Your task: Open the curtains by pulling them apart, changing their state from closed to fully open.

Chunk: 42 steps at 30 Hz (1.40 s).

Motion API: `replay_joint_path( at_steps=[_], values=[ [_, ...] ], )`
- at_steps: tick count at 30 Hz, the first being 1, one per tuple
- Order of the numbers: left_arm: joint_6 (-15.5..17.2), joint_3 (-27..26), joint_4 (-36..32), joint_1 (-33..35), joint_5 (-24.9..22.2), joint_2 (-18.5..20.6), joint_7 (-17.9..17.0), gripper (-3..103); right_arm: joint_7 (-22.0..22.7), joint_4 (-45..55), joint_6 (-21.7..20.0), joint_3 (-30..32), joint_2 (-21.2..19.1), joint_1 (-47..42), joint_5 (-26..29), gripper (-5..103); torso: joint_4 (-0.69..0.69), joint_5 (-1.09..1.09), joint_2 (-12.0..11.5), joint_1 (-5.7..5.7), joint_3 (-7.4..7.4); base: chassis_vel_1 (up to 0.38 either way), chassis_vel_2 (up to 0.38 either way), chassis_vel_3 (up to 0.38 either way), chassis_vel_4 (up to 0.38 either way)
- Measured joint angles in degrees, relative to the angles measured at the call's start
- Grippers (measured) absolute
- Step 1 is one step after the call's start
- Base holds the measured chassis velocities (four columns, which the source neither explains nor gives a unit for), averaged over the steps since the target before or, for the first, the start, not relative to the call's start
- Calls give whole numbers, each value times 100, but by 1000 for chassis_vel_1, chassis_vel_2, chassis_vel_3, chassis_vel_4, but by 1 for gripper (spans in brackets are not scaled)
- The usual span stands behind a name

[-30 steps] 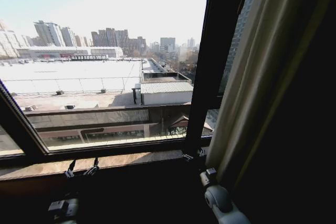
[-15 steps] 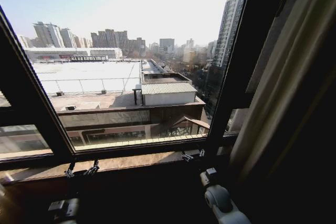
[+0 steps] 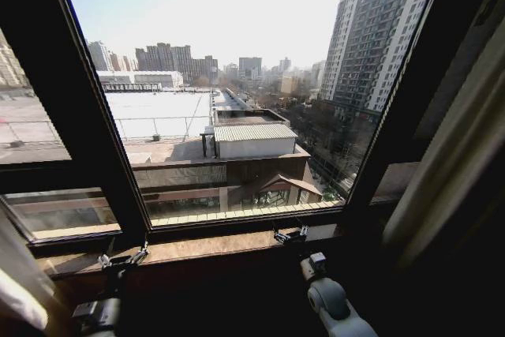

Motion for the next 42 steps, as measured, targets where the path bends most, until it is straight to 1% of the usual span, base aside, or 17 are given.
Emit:
replay_joint_path(
  at_steps=[5,8,10,14,25,28,31,35,39,41,42],
  values=[
    [0,0,0,0,0,0,0,100,0,0,0,0,0,0,0,100,0,0,0,0,0,366,349,-343,-348],
    [0,0,0,0,0,0,0,100,0,0,0,0,1,0,0,100,1,-3,1,-1,-1,348,361,-353,-355],
    [0,0,0,0,0,0,-1,100,0,0,0,0,1,0,0,100,0,4,0,0,0,372,368,-354,-353],
    [0,0,0,0,0,0,-1,100,0,0,0,1,1,0,0,100,0,-1,0,0,0,331,345,-340,-363],
    [0,0,0,0,0,0,0,100,0,0,0,1,1,0,0,100,0,-1,0,0,0,358,349,-346,-358],
    [0,0,0,0,0,0,0,100,0,0,0,0,1,0,0,100,0,2,0,0,0,362,353,-359,-360],
    [0,-2,0,0,0,0,0,100,0,0,0,0,2,0,0,100,2,-2,0,0,0,311,291,-293,-288],
    [0,-3,0,0,0,1,-2,100,0,0,0,0,2,0,0,100,1,-3,0,0,0,162,196,-154,-213],
    [0,-3,0,0,0,1,-2,100,0,0,0,0,2,0,0,100,1,-3,0,1,0,31,25,-23,-54],
    [0,0,0,0,0,-1,-1,100,0,0,0,1,0,1,0,100,0,5,0,1,0,-4,-45,9,50],
    [0,0,0,0,0,-1,-1,100,0,0,0,1,0,1,0,100,0,5,0,1,0,-4,-58,5,50]
  ],
)
